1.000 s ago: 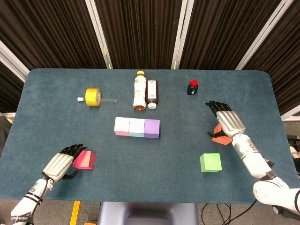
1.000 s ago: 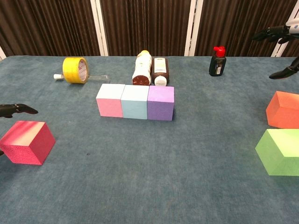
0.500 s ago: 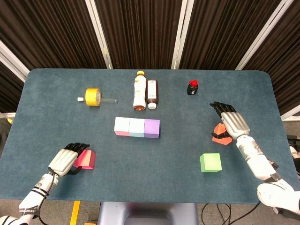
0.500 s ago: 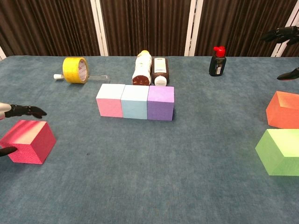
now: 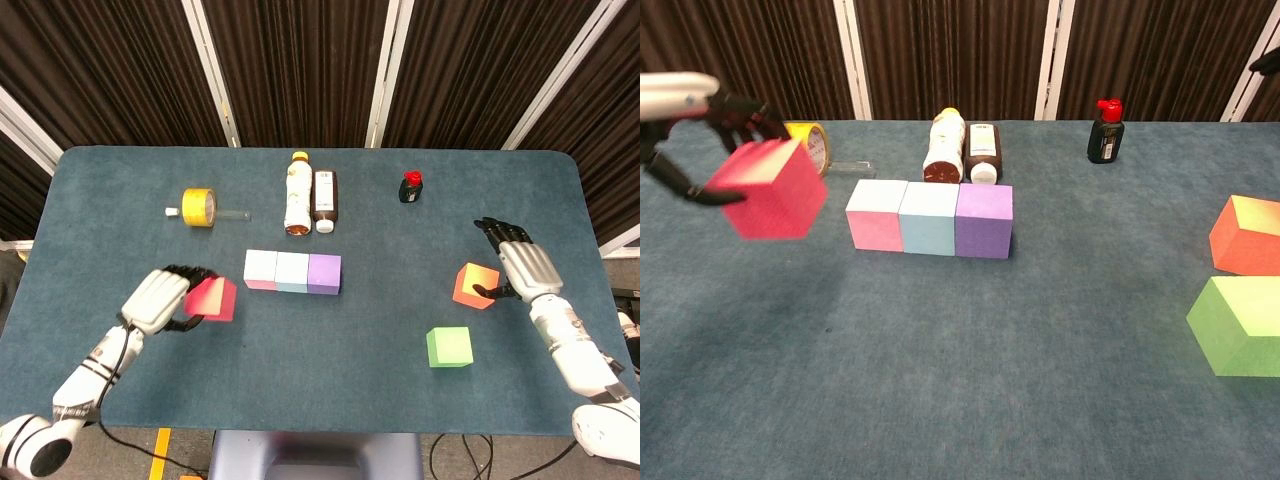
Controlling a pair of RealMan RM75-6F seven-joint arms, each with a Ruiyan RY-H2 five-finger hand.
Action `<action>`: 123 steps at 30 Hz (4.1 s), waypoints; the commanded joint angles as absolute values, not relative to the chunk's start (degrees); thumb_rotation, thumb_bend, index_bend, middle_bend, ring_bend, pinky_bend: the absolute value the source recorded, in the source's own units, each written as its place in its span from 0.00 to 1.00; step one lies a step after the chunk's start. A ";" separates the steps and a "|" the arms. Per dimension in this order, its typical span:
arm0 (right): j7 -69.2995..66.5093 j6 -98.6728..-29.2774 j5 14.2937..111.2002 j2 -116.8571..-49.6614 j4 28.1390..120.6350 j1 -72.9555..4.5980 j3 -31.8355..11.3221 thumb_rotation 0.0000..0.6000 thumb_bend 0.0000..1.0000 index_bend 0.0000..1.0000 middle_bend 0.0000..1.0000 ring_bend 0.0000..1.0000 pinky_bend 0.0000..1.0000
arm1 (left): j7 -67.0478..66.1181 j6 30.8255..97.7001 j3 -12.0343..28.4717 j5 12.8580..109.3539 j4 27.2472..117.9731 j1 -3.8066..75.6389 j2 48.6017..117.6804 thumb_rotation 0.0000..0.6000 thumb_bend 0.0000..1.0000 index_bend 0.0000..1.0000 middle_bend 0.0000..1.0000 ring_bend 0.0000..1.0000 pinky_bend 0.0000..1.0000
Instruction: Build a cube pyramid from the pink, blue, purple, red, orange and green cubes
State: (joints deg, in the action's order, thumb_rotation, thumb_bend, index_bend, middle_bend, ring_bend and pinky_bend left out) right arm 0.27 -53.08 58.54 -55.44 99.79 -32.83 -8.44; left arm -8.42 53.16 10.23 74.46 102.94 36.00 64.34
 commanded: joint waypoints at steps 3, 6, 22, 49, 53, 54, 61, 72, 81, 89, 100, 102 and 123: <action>-0.41 -53.57 59.03 -54.48 100.40 -31.80 -8.44 1.00 0.32 0.07 0.13 0.03 0.16 | -13.59 46.26 15.83 63.46 102.37 45.20 65.60 1.00 0.37 0.35 0.43 0.39 0.32; -0.69 -53.93 59.26 -54.07 100.68 -31.18 -8.46 1.00 0.32 0.07 0.13 0.03 0.16 | -17.75 44.20 16.64 56.73 100.00 49.86 68.68 1.00 0.37 0.35 0.43 0.39 0.31; -0.89 -53.55 58.82 -54.38 99.77 -30.02 -8.85 1.00 0.32 0.07 0.13 0.03 0.16 | -30.14 43.76 13.31 37.42 88.63 64.36 79.37 1.00 0.37 0.34 0.42 0.38 0.30; -0.74 -51.96 57.67 -54.21 98.55 -29.88 -9.91 1.00 0.32 0.07 0.13 0.03 0.16 | -27.90 44.85 10.50 37.06 85.68 65.79 80.84 1.00 0.37 0.34 0.41 0.36 0.29; -0.67 -51.69 57.65 -54.32 98.39 -29.96 -9.98 1.00 0.32 0.07 0.13 0.03 0.16 | -28.08 44.96 10.22 36.30 85.64 66.09 80.96 1.00 0.37 0.33 0.41 0.36 0.29; -0.63 -51.63 57.65 -54.36 98.34 -29.98 -9.98 1.00 0.32 0.07 0.13 0.03 0.16 | -28.19 44.98 10.12 36.17 85.61 66.17 80.98 1.00 0.37 0.33 0.40 0.36 0.29; -0.56 -51.22 57.50 -54.60 97.92 -30.09 -10.05 1.00 0.32 0.07 0.13 0.03 0.16 | -28.20 45.26 9.78 35.08 85.85 66.35 80.88 1.00 0.37 0.33 0.40 0.36 0.29; -0.71 -51.20 57.67 -54.73 97.72 -29.92 -10.13 1.00 0.32 0.07 0.13 0.03 0.16 | -28.90 46.11 9.11 34.42 86.39 66.76 80.96 1.00 0.37 0.28 0.34 0.33 0.28; -1.09 -51.31 57.83 -54.69 97.70 -29.68 -10.26 1.00 0.32 0.06 0.13 0.03 0.15 | -29.65 46.65 8.84 33.74 86.75 67.17 81.04 1.00 0.37 0.24 0.29 0.32 0.28; -1.58 -51.25 58.02 -54.85 97.35 -29.49 -10.33 1.00 0.32 0.05 0.13 0.03 0.14 | -30.43 46.96 8.68 32.99 86.90 67.65 81.13 1.00 0.37 0.19 0.26 0.30 0.28; -2.16 -50.93 58.16 -54.89 96.91 -29.40 -10.48 1.00 0.32 0.02 0.12 0.03 0.13 | -31.50 46.92 8.12 31.93 87.41 68.18 80.90 1.00 0.36 0.12 0.20 0.27 0.28; -2.21 -50.87 58.15 -54.89 96.90 -29.39 -10.49 1.00 0.32 0.02 0.12 0.03 0.13 | -31.78 46.97 8.00 31.74 87.46 68.32 80.89 1.00 0.36 0.10 0.19 0.26 0.28; -2.44 -50.58 58.04 -54.89 96.90 -29.23 -10.51 1.00 0.32 0.01 0.12 0.02 0.07 | -33.21 45.14 6.68 27.49 89.48 70.20 79.19 1.00 0.35 0.00 0.03 0.11 0.23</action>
